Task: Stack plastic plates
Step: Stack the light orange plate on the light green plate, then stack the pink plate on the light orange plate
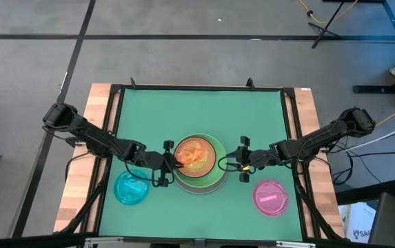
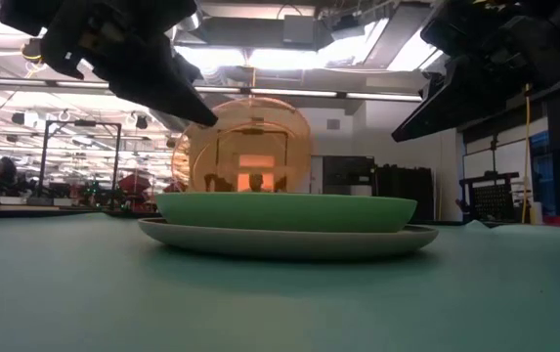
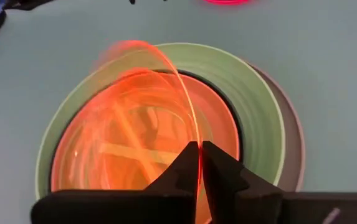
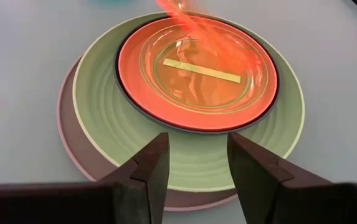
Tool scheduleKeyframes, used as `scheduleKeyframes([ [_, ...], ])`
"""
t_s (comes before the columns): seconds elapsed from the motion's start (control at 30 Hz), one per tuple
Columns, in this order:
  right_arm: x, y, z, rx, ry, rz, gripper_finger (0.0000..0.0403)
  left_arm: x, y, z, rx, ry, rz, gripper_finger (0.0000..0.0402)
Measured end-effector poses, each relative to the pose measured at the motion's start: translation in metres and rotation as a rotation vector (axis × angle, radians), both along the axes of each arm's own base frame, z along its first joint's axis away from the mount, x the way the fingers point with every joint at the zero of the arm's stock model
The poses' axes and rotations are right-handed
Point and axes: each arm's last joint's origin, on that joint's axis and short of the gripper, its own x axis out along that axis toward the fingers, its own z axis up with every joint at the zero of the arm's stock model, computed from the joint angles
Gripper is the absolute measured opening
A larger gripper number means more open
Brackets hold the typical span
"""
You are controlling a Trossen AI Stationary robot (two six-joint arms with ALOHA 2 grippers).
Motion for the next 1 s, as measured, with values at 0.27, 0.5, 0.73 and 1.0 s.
scheduleKeyframes([
  [0.27, 0.0, 0.0, 0.0, 0.0, -0.002, 0.0, 0.0152, 0.001, 0.007, -0.001, -0.008, 0.004, 0.059, 0.0074],
  [0.5, -0.004, 0.002, 0.0, 0.048, 0.044, 0.074, 0.0152, -0.008, 0.002, 0.001, -0.01, 0.05, 0.041, 0.0116],
  [0.73, -0.018, 0.002, 0.01, 0.265, 0.264, 0.073, 0.0152, -0.018, -0.011, 0.006, -0.017, 0.056, -0.01, 0.0117],
  [1.0, -0.045, -0.001, -0.005, 0.502, 0.635, -0.108, 0.0152, -0.019, -0.014, 0.006, -0.03, 0.057, -0.013, 0.0117],
])
